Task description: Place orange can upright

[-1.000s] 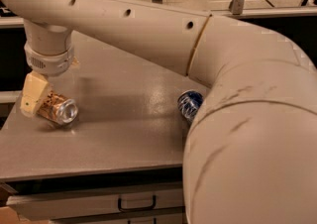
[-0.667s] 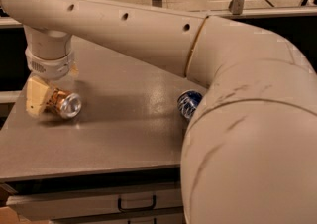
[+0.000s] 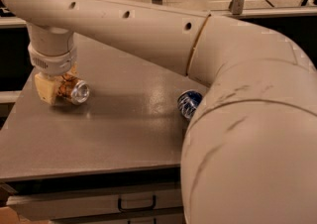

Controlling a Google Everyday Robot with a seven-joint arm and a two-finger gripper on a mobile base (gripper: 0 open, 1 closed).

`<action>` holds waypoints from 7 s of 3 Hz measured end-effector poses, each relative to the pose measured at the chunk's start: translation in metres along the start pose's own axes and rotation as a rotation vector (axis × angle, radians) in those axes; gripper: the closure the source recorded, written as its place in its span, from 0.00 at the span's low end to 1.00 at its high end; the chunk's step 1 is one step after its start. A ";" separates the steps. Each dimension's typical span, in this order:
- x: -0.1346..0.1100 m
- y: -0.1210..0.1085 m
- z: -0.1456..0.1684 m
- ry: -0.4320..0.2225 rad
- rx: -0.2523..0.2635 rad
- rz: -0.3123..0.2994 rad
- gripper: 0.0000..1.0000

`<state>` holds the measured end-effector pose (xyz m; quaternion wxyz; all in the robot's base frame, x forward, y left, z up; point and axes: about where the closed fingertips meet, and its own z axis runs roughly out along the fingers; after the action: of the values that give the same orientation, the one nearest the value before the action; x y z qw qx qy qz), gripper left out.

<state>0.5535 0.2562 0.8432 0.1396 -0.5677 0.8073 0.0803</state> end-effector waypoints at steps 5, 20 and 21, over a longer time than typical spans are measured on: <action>-0.001 -0.105 -0.132 -0.402 0.192 -0.200 1.00; 0.254 -0.262 -0.137 -1.271 0.347 0.049 0.00; 0.264 -0.262 -0.160 -1.145 0.429 0.061 0.00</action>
Offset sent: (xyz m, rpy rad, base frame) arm 0.0956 -0.0716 0.1429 0.3329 -0.3762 0.1454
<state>0.6941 -0.1156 0.9185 0.6601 -0.3702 0.6182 0.2122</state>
